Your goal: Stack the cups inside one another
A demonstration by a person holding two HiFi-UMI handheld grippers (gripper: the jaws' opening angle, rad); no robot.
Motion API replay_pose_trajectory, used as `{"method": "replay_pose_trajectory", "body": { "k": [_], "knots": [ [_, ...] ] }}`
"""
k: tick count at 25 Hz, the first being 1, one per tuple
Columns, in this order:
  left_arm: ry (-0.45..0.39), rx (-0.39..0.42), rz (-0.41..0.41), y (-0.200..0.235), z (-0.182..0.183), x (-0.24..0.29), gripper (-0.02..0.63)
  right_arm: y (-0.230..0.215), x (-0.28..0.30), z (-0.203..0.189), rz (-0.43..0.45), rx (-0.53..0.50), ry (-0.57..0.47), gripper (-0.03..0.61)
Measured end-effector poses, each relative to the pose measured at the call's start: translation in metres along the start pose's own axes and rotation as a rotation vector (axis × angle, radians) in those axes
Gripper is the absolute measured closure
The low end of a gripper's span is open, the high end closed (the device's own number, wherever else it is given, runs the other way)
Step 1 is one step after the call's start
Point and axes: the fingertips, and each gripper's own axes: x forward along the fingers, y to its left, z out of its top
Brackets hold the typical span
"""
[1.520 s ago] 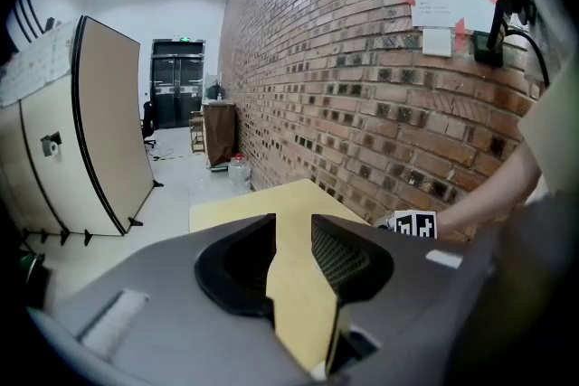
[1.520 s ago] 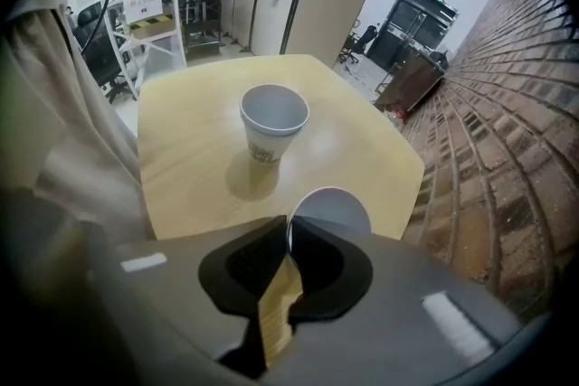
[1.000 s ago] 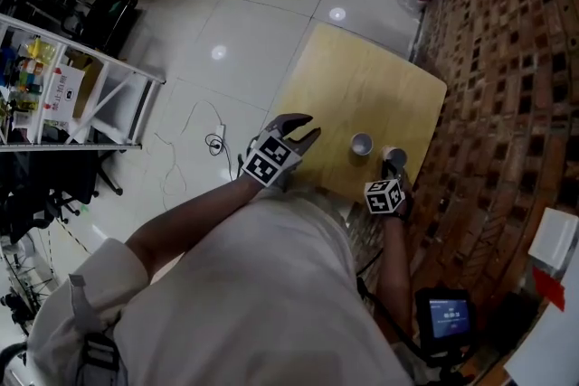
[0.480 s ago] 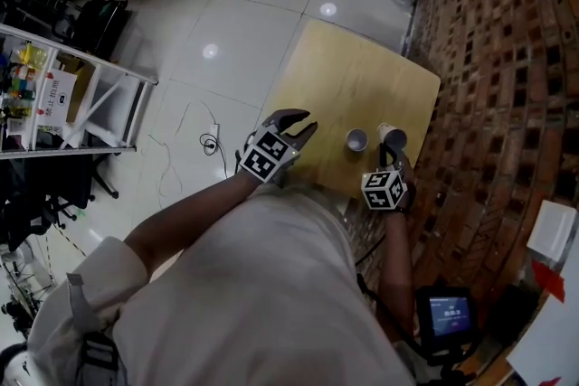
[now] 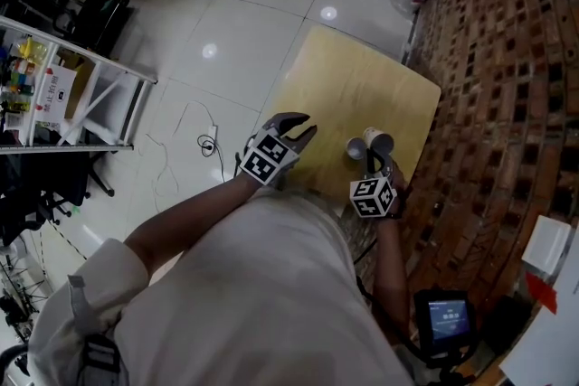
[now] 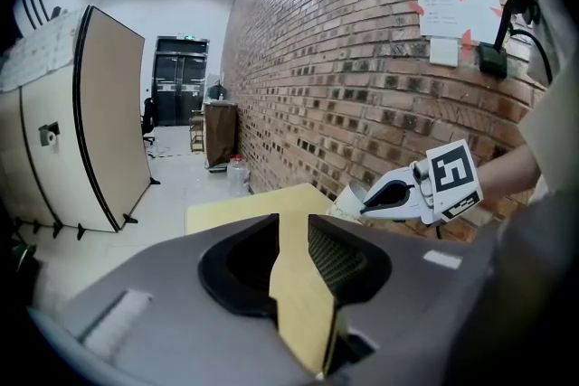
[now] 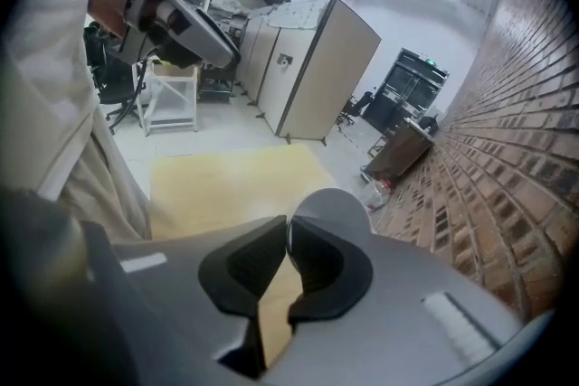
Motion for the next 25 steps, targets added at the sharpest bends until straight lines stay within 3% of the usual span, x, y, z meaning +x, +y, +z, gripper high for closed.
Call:
{"method": "replay_pose_trajectory", "body": {
  "k": [17,25],
  "knots": [
    [-0.011,-0.032,0.054,0.025,-0.001,-0.009,0.494,0.056,0.046,-0.038,0.193,-0.047,0.142,0.557],
    [-0.012,-0.038,0.081,0.030,-0.004,-0.016,0.494,0.069,0.068,-0.055,0.240,-0.058,0.188,0.557]
  ]
}}
